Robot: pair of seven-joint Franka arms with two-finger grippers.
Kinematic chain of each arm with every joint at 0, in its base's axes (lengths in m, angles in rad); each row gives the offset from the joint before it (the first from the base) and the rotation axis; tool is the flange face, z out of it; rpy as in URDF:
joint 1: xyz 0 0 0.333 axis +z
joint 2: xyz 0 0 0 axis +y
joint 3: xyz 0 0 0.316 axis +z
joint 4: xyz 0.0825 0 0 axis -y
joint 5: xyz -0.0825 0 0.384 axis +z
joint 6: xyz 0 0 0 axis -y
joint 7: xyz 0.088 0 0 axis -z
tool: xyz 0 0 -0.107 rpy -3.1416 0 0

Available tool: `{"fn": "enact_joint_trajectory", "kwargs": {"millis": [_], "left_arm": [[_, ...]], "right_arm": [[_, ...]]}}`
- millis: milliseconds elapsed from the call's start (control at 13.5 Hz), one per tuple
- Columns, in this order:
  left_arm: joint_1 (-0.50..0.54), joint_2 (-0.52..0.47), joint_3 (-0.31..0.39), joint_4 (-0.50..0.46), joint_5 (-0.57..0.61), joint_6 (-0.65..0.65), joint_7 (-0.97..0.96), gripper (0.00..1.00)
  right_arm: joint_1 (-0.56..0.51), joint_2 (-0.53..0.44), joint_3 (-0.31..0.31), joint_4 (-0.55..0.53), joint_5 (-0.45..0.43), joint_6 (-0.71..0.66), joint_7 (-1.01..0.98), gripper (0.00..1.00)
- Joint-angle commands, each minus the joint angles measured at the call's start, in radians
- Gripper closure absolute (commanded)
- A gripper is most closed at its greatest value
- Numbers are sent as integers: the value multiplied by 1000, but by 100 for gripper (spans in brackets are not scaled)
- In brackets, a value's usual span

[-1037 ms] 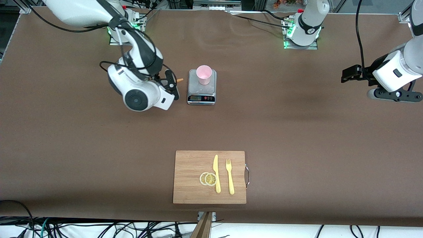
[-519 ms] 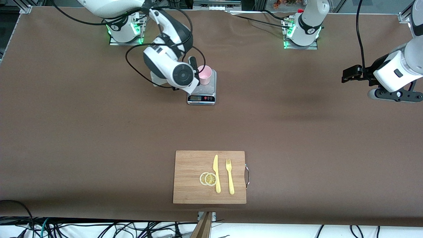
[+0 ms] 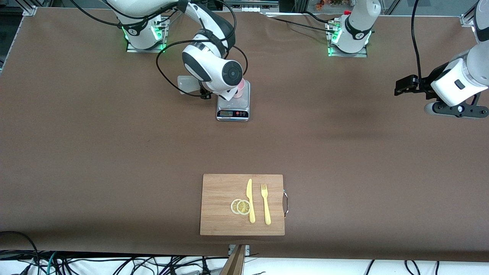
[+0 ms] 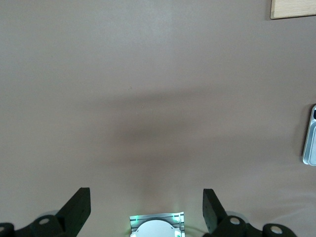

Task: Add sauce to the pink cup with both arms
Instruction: 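Tilt the bottle nozzle into the pink cup with the right gripper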

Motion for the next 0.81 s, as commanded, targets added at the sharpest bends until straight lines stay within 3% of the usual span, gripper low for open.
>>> {"fn": "enact_joint_trajectory", "kwargs": {"millis": [0,741], "left_arm": [[-2,12,-4,29,13,-15,19,0],[-2,12,-4,29,6,-15,21,0]], "right_arm": [[29,21,2,59,-36,-37,53,100],[58,53,2,109,-75,-48,102,100]]}}
